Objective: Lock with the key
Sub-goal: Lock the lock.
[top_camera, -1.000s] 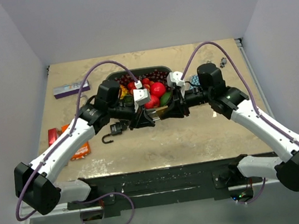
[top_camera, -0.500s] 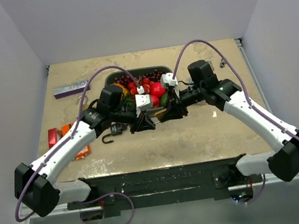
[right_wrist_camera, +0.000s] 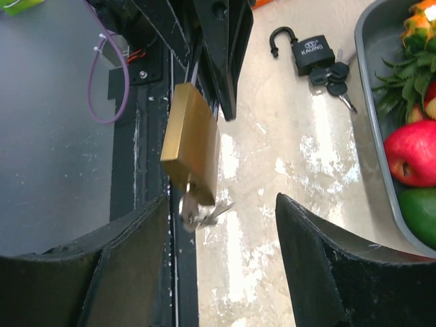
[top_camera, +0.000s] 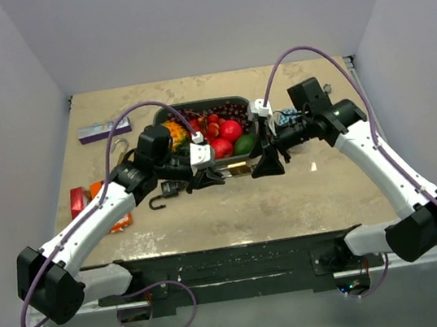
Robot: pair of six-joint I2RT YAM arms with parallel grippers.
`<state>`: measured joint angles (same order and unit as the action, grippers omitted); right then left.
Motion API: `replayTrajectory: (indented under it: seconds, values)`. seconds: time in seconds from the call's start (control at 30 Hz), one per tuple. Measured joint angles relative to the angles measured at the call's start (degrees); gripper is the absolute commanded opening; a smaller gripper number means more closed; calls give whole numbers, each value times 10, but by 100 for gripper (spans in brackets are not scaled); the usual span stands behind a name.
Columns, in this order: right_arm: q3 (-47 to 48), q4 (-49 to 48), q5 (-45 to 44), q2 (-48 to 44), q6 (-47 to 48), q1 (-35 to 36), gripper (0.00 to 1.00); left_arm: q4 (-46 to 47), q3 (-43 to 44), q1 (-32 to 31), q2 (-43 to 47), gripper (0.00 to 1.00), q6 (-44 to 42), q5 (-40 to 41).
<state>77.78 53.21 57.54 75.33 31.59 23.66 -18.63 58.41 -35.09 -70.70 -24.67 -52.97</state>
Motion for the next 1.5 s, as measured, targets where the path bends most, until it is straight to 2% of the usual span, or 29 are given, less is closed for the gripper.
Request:
replayTrajectory:
  seconds: [0.4, 0.5, 0.53, 0.6, 0.67, 0.8, 0.87, 1.07, 1.1, 1.17, 1.5]
  values:
    - [4, 40, -10, -7, 24, -16, 48, -29, -9, 5, -5, 0, -35, -9]
    - [0, 28, -14, -13, 18, -5, 33, -31, -9, 5, -11, 0, -35, -9]
    - [-3, 22, -15, -17, 14, 0, 25, -32, -9, 5, -13, 0, -35, -9]
    - [-8, 15, -17, -24, 7, 9, 21, -34, -9, 5, -17, 0, -35, -9]
    - [-9, 13, -22, -28, 5, 15, 21, -34, -9, 5, -18, 0, -34, -9]
    - [-10, 15, -35, -28, 7, 17, 34, -33, -9, 10, -18, 0, -30, -11]
    - [-10, 17, -42, -28, 10, 17, 34, -33, -9, 14, -19, 0, -29, -12]
    - [-15, 26, -57, -26, 26, 17, 22, -33, -9, 18, -19, 0, -27, -14]
    - [-15, 26, -57, -25, 28, 17, 12, -33, -9, 18, -21, 0, -25, -14]
    - [-15, 26, -57, -24, 32, 17, 0, -33, -9, 19, -23, 0, -23, -14]
    - [-15, 23, -68, -22, 43, 9, 0, -23, -9, 34, -31, 0, -12, -31]
